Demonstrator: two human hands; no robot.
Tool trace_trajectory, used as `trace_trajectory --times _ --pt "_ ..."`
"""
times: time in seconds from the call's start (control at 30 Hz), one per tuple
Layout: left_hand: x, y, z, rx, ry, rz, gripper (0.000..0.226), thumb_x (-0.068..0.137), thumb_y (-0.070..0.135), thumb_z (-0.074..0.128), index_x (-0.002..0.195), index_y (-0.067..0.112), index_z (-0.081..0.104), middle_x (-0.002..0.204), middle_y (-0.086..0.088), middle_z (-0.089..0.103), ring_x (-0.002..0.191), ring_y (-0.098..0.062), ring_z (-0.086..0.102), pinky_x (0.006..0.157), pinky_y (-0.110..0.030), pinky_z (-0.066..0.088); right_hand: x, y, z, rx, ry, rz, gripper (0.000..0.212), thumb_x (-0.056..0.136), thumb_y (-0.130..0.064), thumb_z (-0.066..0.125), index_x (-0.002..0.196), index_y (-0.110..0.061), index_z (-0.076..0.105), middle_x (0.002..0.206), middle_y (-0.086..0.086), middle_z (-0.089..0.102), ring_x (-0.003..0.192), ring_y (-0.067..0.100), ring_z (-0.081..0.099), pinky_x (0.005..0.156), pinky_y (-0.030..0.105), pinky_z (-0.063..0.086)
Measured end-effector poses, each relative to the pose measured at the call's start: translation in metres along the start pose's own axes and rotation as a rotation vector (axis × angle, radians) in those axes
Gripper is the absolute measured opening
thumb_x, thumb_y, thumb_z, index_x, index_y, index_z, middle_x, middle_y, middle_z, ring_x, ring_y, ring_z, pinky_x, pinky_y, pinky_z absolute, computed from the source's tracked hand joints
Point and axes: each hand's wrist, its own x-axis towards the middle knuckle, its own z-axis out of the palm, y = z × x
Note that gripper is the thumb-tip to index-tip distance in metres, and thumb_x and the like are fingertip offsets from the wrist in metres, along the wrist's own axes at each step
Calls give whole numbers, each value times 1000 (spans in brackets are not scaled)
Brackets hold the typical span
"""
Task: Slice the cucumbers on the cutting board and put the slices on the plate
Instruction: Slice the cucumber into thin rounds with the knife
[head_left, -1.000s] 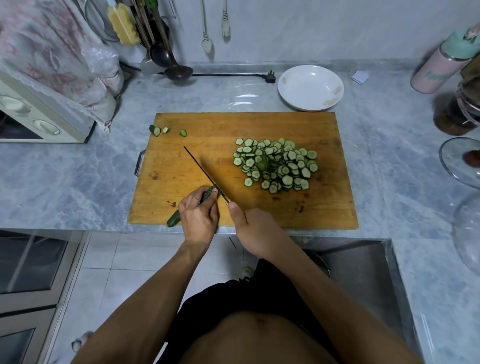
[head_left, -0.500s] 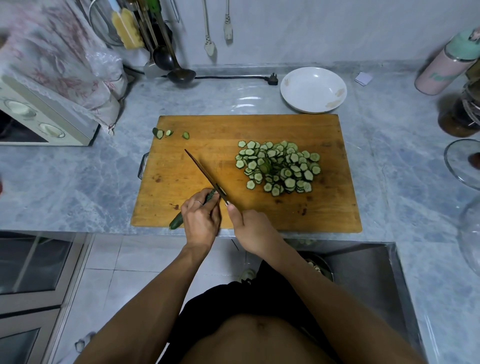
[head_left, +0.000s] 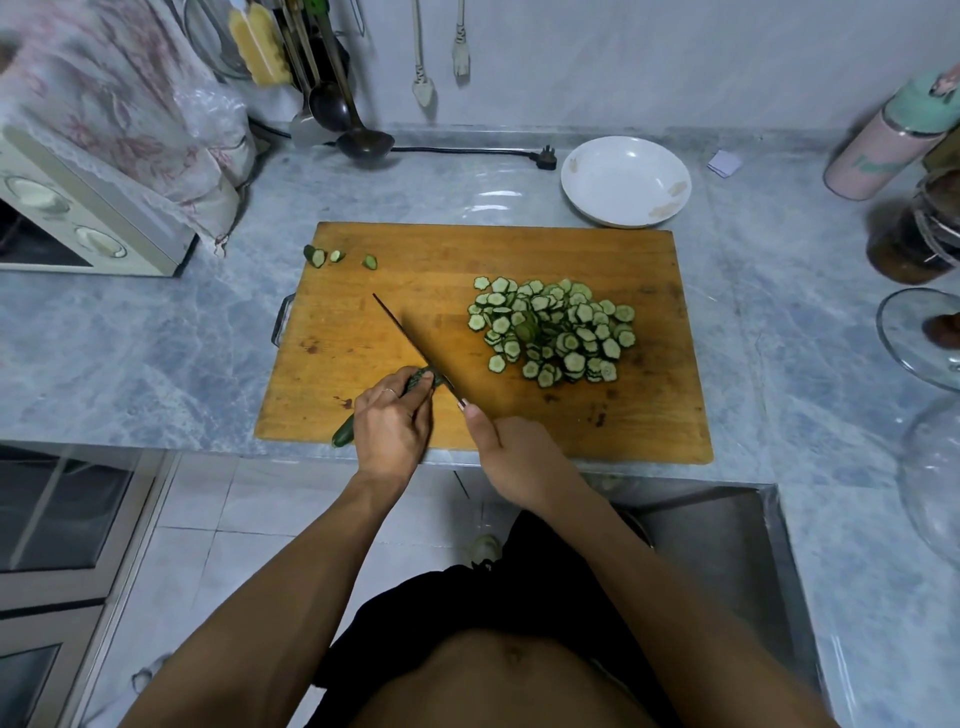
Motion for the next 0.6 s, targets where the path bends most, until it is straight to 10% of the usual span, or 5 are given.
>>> trace_trajectory --times 0.6 --pt "0 -3 4 -26 -1 10 21 94 15 55 97 9 74 110 -10 70 96 -33 64 78 -45 50 0 -11 -1 42 -16 28 66 103 -56 19 61 -15 45 66 4 51 62 14 50 54 28 32"
